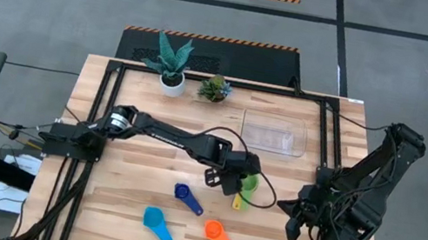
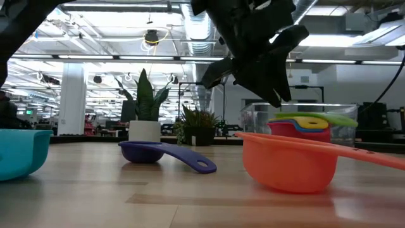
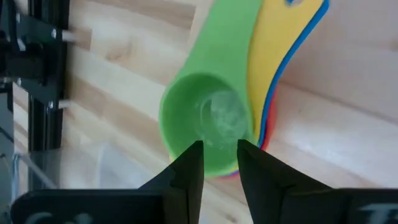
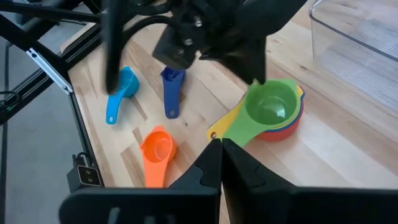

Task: Nest measuring cups in basket
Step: Stack the light blue measuring cup on top of the green measuring cup

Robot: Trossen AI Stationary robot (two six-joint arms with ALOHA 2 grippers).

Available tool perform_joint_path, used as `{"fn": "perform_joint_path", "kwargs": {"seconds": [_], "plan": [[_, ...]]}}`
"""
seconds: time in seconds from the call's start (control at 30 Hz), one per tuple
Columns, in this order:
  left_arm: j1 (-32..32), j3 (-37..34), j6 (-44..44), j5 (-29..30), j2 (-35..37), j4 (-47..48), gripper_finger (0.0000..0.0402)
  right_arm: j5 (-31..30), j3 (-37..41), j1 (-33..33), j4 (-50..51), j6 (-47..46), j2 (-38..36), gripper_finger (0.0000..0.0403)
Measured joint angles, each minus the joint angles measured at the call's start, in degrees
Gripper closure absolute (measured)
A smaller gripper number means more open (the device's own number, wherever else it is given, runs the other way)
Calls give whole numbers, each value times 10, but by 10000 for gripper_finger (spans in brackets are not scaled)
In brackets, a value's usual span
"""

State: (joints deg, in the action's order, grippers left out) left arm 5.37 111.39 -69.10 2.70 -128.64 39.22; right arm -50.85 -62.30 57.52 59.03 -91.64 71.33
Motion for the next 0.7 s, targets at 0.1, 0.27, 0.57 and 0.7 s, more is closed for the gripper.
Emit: {"fn": "perform_joint_path", "kwargs": {"seconds": [0.1, 0.27, 0.57, 0.7], "plan": [[0, 0, 17, 49, 0, 0, 305, 0, 0, 0, -1, 0, 0, 375], [15, -1, 178, 160, 14, 45, 303, 0, 0, 0, 1, 0, 0, 377], [45, 0, 560, 15, 56, 367, 303, 15, 0, -2, 7, 5, 0, 382], [66, -14, 641, -75, 56, 454, 303, 15, 0, -3, 7, 6, 0, 375]]}}
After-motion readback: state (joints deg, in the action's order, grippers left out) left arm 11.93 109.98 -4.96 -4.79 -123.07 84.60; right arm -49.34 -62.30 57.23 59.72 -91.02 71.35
